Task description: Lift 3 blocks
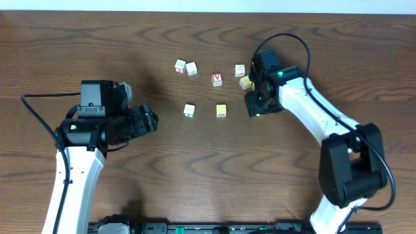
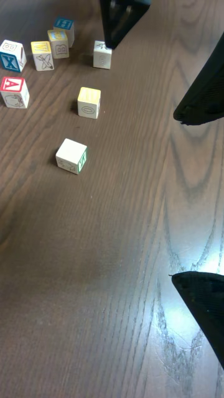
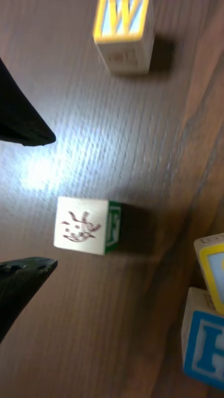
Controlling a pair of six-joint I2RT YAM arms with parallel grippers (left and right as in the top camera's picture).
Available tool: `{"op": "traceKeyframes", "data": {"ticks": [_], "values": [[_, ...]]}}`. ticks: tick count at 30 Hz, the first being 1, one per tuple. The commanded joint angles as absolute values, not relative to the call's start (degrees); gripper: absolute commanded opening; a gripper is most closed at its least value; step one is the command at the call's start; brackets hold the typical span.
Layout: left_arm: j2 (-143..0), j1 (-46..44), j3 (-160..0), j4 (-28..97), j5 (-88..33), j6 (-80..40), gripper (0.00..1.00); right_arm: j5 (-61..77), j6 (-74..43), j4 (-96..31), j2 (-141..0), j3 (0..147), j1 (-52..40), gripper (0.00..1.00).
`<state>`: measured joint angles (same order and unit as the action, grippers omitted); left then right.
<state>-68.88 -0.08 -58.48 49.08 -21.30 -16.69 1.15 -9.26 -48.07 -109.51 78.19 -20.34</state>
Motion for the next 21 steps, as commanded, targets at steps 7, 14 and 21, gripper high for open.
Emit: {"op": "traceKeyframes", "data": {"ticks": [7,14,21], "values": [[-69.01,-0.19,-59.46,49.23,-21.85,-16.78,0.76,-1.23,-5.45,-45.54,-112.05,78.52,-19.9,0.68],[-69.01,-0.19,-59.46,49.23,-21.85,-16.78,0.76,-1.26,-5.5,-43.24,-115.79,78.46,-19.68,0.64],[-69.01,-0.19,-59.46,49.23,-21.85,-16.78,0.76,-1.23,-5.74,-42.85,-117.34,78.46,-19.35,0.52]]}}
